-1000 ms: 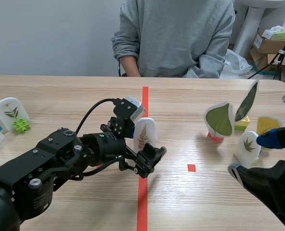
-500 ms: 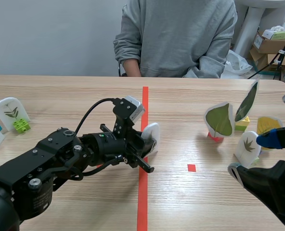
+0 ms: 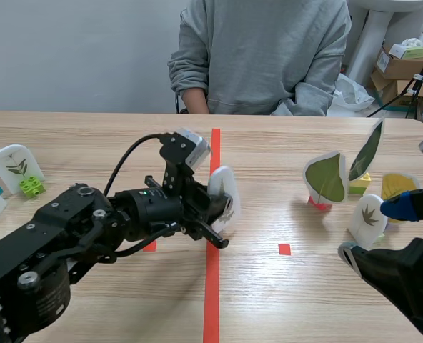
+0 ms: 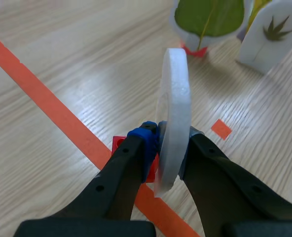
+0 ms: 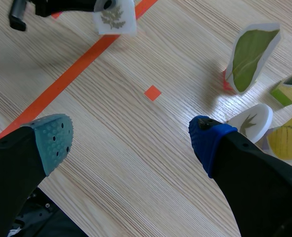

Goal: Do the leaf sorting experiment

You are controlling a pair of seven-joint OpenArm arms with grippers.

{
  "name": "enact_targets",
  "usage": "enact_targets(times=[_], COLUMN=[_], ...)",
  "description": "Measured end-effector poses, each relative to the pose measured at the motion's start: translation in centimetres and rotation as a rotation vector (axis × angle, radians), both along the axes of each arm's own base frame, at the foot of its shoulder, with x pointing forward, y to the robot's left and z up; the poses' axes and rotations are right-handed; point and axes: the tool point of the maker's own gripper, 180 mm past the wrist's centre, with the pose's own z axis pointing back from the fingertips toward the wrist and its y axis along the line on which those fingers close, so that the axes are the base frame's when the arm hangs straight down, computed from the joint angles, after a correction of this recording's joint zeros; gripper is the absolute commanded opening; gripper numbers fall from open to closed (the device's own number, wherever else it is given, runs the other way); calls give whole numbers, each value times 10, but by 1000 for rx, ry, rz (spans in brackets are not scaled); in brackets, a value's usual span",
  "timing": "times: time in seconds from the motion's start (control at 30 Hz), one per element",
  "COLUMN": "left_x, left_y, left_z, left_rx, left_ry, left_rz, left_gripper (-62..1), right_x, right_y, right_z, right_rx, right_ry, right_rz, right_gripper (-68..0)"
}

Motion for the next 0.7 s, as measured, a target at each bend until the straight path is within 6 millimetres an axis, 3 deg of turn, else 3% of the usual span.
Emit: enact_targets(times=[0.13, 0.27, 0.43, 0.7], left_x=[-9, -31, -56, -34], left_y=[14, 33, 65, 168], left_z=[33, 45, 32, 5], left_rx=[-64, -101, -91, 43], left_ry=[-50, -53, 3, -35], left_rz=[67, 135, 247, 510], left_gripper=[-557, -557, -557, -557], right_x=[0, 0, 0, 0], right_y=[0, 0, 0, 0], right_z=[0, 0, 0, 0], right_rx=[0, 0, -1, -2], right_ry=[0, 1, 2, 2], right_rz=[0, 0, 0, 0], right_gripper=[-194, -194, -194, -194])
